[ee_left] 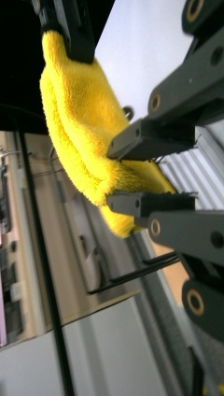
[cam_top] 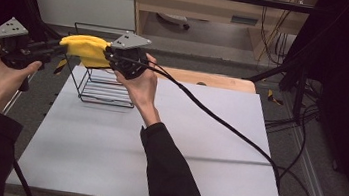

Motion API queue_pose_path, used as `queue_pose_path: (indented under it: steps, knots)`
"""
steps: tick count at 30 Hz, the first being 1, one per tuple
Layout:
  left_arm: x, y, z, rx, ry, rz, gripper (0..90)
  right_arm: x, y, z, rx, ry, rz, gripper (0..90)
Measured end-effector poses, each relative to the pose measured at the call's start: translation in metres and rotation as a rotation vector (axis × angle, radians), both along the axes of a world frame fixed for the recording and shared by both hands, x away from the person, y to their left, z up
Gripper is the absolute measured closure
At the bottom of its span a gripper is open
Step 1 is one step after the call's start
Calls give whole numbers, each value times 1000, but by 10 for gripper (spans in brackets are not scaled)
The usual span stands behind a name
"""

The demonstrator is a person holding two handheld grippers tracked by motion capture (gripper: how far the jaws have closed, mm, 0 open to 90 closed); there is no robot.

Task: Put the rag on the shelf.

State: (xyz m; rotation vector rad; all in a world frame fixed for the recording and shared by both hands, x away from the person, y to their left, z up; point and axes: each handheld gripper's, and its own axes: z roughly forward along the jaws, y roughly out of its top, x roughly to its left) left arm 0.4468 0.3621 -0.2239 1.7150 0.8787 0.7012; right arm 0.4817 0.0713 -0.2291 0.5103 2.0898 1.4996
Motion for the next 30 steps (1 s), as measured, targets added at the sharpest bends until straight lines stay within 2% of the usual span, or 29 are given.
queue_pose_path:
  steps: [4, 7, 9, 10, 11, 15, 17, 22, 25, 26, 28, 30]
  knots:
    - [-6, 0, 9, -25, 8, 2, 670, -1, -1, -5, -13, 3, 13, 784]
    - [-6, -3, 15, -31, 17, 16, 693, -2, -2, -6, -15, 0, 17, 783]
    - [-2, -7, 14, -22, 35, 32, 754, -3, -2, -8, -15, 3, 23, 782]
    - [-1, -8, 13, -30, 48, 26, 787, -3, -3, -9, -15, 3, 25, 780]
    - [1, -10, 11, -36, 58, 16, 859, -4, -3, -10, -25, 3, 28, 775]
    - [4, -14, 2, -2, 92, 8, 889, -5, -3, -13, -42, 1, 32, 754]
    - [4, -14, -2, 0, 98, 0, 895, -5, -4, -14, -43, 8, 35, 729]
    - [3, -16, -15, 46, 112, -19, 898, -8, -6, -14, -35, 32, 54, 634]
    - [3, -16, -22, 57, 116, -25, 898, -10, -7, -13, -6, 44, 66, 594]
    - [4, -16, -25, 62, 118, -27, 898, -10, -7, -12, 20, 53, 71, 571]
    - [5, -17, -30, 71, 123, -28, 898, -11, -6, -12, 32, 56, 72, 589]
    - [7, -19, -34, 83, 127, -31, 900, -9, -5, -14, 25, 78, 71, 712]
